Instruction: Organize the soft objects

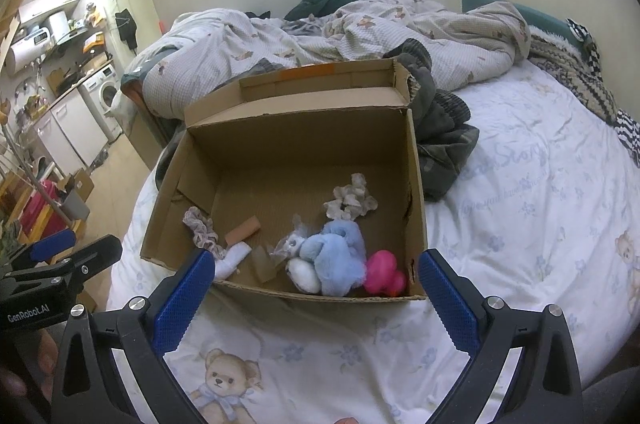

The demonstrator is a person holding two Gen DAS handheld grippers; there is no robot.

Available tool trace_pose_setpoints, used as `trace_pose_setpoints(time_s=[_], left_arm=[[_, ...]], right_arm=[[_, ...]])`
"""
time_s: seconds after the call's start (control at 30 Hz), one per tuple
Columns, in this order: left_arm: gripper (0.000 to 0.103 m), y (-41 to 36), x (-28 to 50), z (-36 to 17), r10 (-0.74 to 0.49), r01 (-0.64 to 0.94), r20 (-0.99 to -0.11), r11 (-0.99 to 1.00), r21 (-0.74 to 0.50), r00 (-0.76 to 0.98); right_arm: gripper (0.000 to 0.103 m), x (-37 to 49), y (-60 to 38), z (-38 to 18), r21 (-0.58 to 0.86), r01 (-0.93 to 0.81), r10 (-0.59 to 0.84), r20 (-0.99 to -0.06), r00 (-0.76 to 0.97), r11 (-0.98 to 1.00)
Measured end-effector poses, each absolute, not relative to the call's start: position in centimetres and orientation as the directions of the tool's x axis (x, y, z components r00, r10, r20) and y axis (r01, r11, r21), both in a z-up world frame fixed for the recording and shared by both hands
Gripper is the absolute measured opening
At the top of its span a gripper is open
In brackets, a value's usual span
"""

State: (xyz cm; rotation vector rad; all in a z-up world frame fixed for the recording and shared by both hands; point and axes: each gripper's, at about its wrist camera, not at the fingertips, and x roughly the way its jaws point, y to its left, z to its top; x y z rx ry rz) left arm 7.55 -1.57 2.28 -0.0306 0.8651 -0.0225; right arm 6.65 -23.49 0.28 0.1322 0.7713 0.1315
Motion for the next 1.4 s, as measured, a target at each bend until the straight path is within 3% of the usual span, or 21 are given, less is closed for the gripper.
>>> trace_pose_setpoints(time_s=[1.4], left_arm=[[0.102, -1.4, 7.46, 1.68, -0.042, 0.011, -0.765, 0.999, -0.046, 0.643]], right_arm=[[0.103, 6.75, -23.46, 0.16, 0.179, -0.07, 0.176, -0.686, 0.706, 0.981]])
